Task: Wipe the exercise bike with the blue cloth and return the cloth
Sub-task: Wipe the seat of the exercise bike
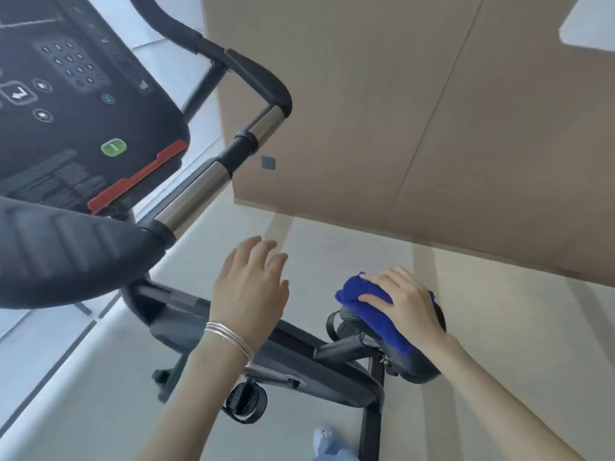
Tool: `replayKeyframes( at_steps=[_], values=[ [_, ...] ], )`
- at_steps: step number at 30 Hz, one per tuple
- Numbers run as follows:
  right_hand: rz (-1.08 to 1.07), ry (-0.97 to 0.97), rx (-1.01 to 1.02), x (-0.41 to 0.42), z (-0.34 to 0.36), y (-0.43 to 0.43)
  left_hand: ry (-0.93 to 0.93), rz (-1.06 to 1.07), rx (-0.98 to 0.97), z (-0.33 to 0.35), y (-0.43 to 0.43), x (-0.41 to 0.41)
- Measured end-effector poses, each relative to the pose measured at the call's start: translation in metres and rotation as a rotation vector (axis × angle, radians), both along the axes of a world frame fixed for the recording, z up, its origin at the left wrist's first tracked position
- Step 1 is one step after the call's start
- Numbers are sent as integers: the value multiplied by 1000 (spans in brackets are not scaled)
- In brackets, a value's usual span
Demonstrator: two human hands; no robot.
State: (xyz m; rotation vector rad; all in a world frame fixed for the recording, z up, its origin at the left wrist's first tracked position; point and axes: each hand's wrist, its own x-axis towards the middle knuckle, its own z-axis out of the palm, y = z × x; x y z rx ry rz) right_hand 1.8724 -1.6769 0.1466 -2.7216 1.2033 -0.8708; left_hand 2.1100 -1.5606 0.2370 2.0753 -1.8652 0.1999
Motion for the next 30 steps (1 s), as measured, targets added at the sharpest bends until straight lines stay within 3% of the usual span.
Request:
replayKeyframes(
  at_steps=[4,9,16,23,30],
  values=[
    [-204,94,151,-63,-33,-13,29,-138,263,-57,-29,-31],
    [-328,160,190,-86,-76,-30,11,-230,428,-105,-63,-69],
    [-225,198,169,-50,-124,-37,33,-177,538,-138,-85,-84],
    [118,268,229,8,-124,-71,110,-82,580,-156,-102,-92],
    [197,117,112,-67,-138,-67,137,0,620,-171,-113,-94]
  ],
)
